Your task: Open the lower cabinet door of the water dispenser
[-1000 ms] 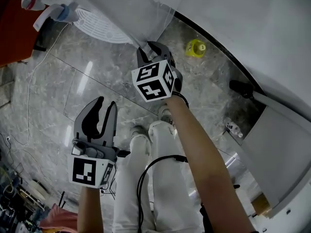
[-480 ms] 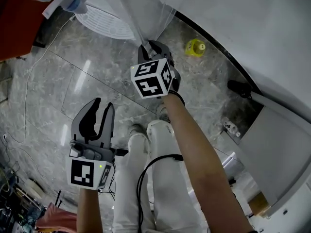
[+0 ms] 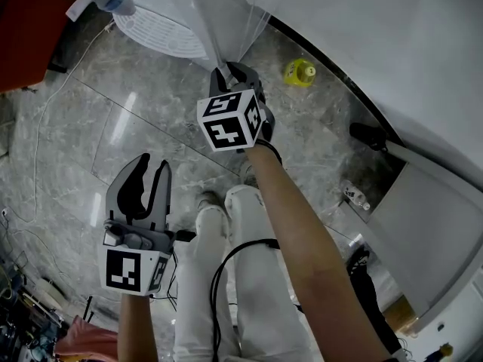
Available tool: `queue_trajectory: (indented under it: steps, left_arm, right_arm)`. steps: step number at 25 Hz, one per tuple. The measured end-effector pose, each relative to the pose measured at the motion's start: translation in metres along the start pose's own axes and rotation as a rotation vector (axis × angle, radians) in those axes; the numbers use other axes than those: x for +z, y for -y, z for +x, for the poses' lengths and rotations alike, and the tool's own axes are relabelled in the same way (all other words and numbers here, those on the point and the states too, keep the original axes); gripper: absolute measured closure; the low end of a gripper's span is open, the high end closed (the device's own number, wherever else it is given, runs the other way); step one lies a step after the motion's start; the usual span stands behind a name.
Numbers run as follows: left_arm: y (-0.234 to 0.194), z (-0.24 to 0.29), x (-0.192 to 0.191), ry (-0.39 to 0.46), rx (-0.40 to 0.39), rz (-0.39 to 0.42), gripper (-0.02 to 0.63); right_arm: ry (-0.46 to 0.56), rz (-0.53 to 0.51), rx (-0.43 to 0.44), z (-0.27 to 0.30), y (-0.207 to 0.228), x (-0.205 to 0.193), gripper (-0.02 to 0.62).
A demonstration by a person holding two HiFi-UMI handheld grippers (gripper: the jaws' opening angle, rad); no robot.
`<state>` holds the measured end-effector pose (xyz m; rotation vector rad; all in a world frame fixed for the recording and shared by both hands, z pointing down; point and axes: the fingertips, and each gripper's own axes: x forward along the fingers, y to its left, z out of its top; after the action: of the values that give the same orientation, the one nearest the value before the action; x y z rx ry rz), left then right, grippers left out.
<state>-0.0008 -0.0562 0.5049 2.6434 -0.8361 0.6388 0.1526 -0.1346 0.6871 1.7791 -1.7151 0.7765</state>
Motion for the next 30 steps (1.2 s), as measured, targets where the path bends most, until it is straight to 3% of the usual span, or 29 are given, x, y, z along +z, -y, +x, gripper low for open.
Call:
queue_trajectory:
  steps: [24, 30]
  left_arm:
    - [-0.014, -0.018, -0.011, 0.002, 0.021, -0.019, 0.495]
    - [-0.017, -0.021, -0.014, 0.0, 0.029, -0.025, 0.495]
  right_arm:
    - [-0.017, -0.027, -0.023, -0.004, -0.005, -0.001, 0.522]
    - [-0.012, -0.03, -0.004, -0.001, -0.009, -0.002, 0.423]
